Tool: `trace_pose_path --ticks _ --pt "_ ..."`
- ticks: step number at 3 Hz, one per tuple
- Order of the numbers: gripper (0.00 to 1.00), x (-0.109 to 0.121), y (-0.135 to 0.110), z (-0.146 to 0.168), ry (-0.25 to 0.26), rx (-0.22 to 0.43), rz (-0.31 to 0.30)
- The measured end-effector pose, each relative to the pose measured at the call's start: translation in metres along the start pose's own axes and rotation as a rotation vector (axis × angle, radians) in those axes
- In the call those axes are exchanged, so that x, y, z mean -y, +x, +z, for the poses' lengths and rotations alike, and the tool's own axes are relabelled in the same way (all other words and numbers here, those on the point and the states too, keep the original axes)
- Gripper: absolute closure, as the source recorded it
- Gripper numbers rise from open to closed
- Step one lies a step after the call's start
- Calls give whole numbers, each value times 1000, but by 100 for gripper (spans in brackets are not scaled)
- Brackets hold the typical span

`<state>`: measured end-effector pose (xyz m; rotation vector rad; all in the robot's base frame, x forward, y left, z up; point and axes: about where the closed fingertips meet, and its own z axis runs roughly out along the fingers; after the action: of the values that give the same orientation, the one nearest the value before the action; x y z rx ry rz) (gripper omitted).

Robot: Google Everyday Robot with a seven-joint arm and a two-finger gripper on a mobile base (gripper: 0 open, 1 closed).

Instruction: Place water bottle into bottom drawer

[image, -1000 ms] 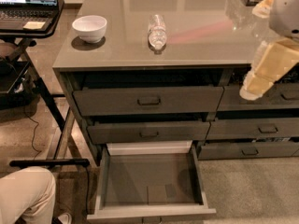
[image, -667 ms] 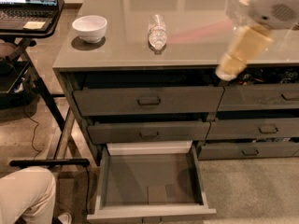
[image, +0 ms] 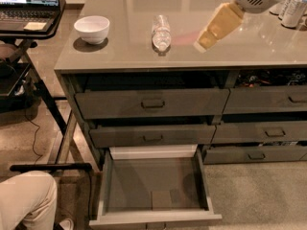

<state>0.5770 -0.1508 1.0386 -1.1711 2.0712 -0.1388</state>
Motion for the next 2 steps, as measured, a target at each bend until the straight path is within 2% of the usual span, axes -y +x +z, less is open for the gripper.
trace_pose_path --ticks 1,2 --pt "0 0 0 0 0 0 0" --pt "0 1 -7 31 -21 -3 58"
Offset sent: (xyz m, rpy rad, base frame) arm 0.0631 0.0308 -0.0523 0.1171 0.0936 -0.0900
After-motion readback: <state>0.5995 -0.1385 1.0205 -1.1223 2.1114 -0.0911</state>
